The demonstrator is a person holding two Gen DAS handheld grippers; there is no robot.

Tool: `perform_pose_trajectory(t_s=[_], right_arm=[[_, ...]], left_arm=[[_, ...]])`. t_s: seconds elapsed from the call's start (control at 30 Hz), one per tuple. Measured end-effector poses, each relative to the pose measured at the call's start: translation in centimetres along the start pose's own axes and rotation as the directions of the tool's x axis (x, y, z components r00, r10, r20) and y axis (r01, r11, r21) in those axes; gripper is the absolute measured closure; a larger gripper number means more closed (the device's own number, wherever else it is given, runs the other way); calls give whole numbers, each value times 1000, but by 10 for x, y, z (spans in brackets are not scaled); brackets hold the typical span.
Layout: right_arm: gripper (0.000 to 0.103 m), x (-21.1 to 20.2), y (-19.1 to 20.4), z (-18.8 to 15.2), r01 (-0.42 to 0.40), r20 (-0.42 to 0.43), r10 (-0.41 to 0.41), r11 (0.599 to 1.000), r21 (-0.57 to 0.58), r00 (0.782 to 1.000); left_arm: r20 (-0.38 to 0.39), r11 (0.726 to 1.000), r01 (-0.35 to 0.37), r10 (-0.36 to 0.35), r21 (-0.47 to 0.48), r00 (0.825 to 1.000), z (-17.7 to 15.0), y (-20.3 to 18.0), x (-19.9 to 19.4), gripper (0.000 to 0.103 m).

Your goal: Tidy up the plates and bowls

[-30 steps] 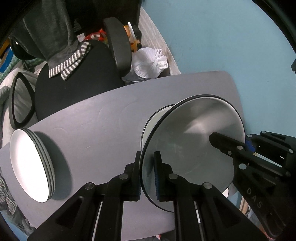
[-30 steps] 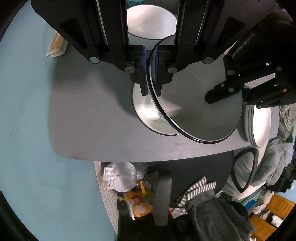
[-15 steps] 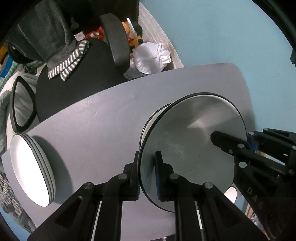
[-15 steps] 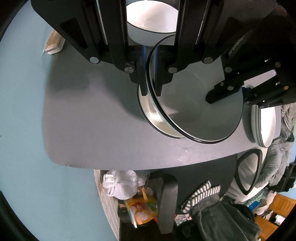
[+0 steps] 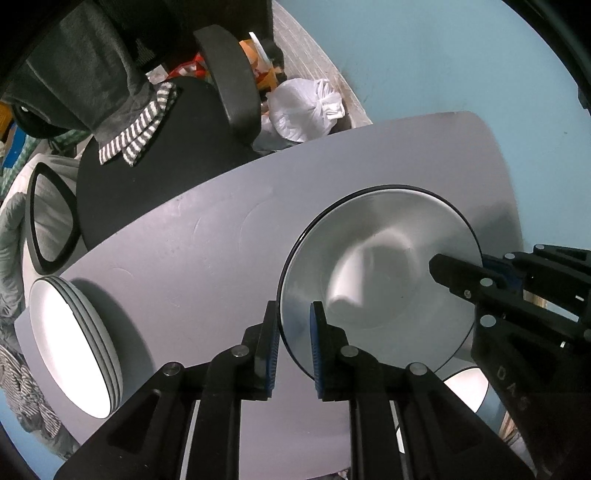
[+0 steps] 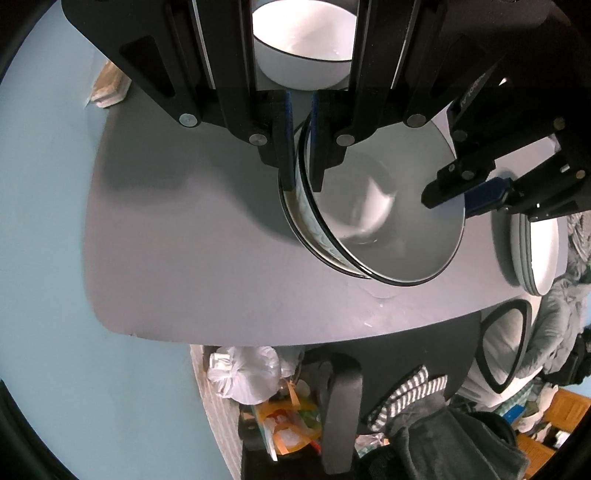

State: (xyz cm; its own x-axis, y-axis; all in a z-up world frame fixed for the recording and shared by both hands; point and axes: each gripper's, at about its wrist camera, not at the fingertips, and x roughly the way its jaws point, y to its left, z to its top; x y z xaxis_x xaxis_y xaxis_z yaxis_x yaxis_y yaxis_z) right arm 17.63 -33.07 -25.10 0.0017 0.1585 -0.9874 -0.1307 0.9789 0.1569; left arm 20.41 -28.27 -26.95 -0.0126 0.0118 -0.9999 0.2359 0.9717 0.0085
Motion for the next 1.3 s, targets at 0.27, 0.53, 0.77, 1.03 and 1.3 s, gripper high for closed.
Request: perform_pose_trajectory(t_s=[0.27, 0.53, 0.77, 1.03, 1.3], right_arm=[[95, -1, 2, 0, 13, -27, -13, 1000, 10, 1000], [73, -10, 12, 1, 107, -2, -107, 994, -26, 994], [73, -17, 10, 0, 117, 8, -116, 993, -26, 993], [67, -32, 11, -13, 135, 52, -134, 991, -17, 990], [52, -57, 14, -31, 159, 119, -157, 987, -6, 980]], left_arm=[[-3, 1000, -11, 11, 6, 1000, 1, 0, 0, 83], [13, 999, 19, -19, -29, 1000, -6, 8, -4, 74], [28, 999, 37, -36, -37, 999, -14, 12, -12, 68], [75, 998, 54, -51, -33, 996, -29, 12, -33, 61], [110, 998, 60, -60, 0, 992, -47, 6, -50, 57]])
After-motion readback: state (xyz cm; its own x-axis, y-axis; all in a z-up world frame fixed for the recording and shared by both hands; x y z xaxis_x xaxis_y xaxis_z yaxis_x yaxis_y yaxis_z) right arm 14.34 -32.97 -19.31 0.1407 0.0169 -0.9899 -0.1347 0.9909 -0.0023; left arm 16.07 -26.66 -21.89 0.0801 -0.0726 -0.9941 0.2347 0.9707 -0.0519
